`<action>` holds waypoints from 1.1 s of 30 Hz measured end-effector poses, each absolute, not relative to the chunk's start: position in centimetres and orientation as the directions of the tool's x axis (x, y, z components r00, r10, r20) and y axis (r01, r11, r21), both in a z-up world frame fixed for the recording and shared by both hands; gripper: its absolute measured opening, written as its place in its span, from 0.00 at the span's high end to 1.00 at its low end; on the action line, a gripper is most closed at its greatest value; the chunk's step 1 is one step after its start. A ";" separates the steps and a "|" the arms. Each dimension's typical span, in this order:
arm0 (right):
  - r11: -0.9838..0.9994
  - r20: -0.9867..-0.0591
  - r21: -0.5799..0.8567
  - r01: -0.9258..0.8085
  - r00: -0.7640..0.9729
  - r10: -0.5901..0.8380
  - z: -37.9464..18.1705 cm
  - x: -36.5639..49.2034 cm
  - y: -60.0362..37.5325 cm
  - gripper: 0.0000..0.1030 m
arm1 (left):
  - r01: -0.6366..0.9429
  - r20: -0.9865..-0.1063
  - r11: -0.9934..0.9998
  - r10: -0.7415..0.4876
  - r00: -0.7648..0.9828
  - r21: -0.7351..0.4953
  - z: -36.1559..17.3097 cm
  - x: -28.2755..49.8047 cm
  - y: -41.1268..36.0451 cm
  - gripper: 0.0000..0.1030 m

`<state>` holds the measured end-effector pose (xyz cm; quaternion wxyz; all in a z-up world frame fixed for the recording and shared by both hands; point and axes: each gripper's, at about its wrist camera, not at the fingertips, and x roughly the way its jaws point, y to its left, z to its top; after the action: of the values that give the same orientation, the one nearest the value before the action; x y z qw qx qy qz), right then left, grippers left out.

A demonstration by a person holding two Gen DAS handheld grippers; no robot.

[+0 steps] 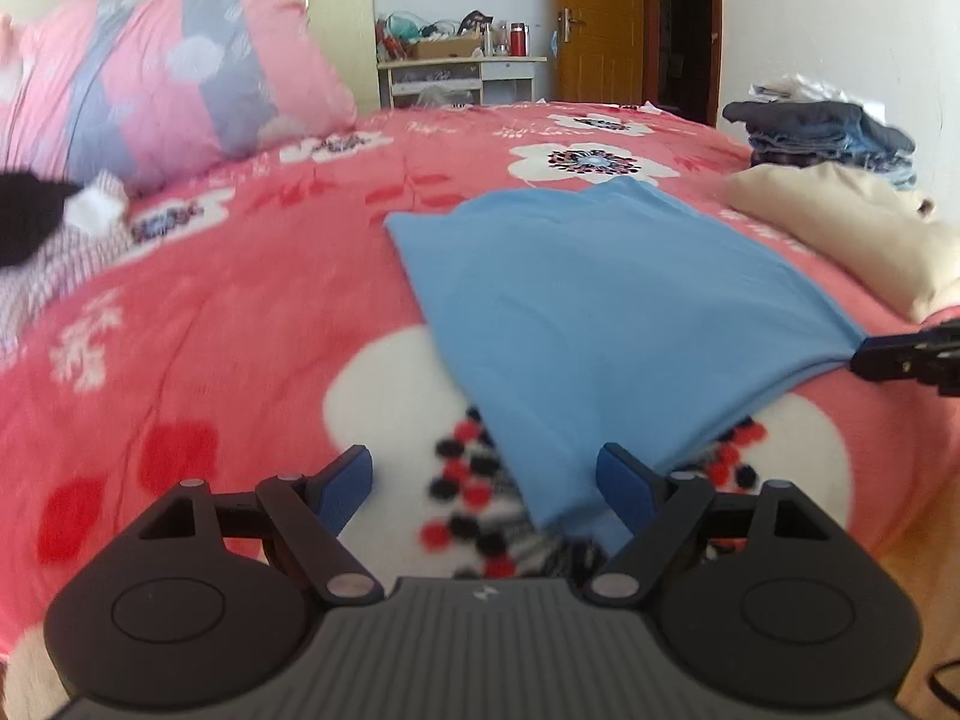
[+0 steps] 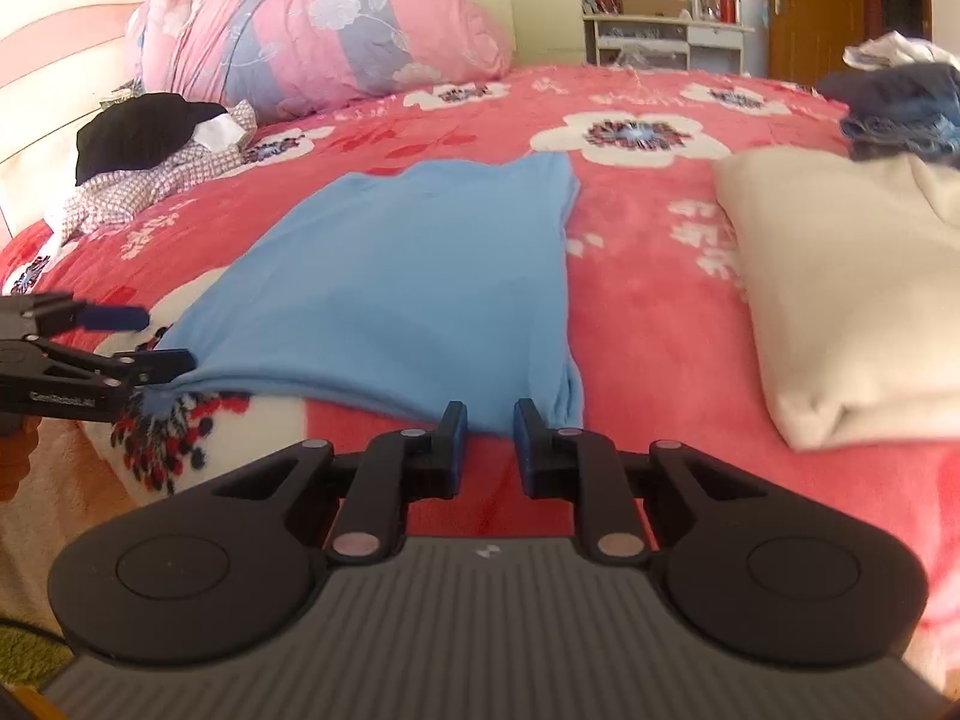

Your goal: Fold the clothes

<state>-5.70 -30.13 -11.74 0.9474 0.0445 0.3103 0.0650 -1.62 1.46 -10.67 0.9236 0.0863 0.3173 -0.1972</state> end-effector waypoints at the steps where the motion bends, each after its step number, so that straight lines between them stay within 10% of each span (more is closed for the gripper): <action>1: 0.988 -0.582 0.125 -0.092 0.800 0.148 -11.5 -5.9 -30.2 0.85 | 0.418 -0.621 0.908 -0.308 0.721 0.035 -10.3 -1.8 1.9 0.19; 8: 0.980 -0.504 0.182 -0.079 0.848 0.162 -9.0 -5.1 -31.4 0.84 | 0.427 -0.527 0.903 -0.379 0.761 -0.033 -7.4 -1.3 1.9 0.19; 23: 0.967 -0.544 0.239 -0.091 0.812 0.211 -11.5 -4.9 -32.1 0.85 | 0.549 -0.678 0.830 -0.461 0.573 -0.100 -9.3 -4.6 1.5 0.21; 33: 0.964 -0.460 0.239 -0.113 0.862 0.215 -8.7 -0.2 -32.4 0.84 | 0.561 -0.567 0.819 -0.520 0.639 -0.120 -6.5 1.4 -2.6 0.20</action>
<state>-0.18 -32.41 -8.71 0.9593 0.1026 0.2487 0.0855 1.40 -2.61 -6.50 0.9045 0.0338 0.3022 -0.2989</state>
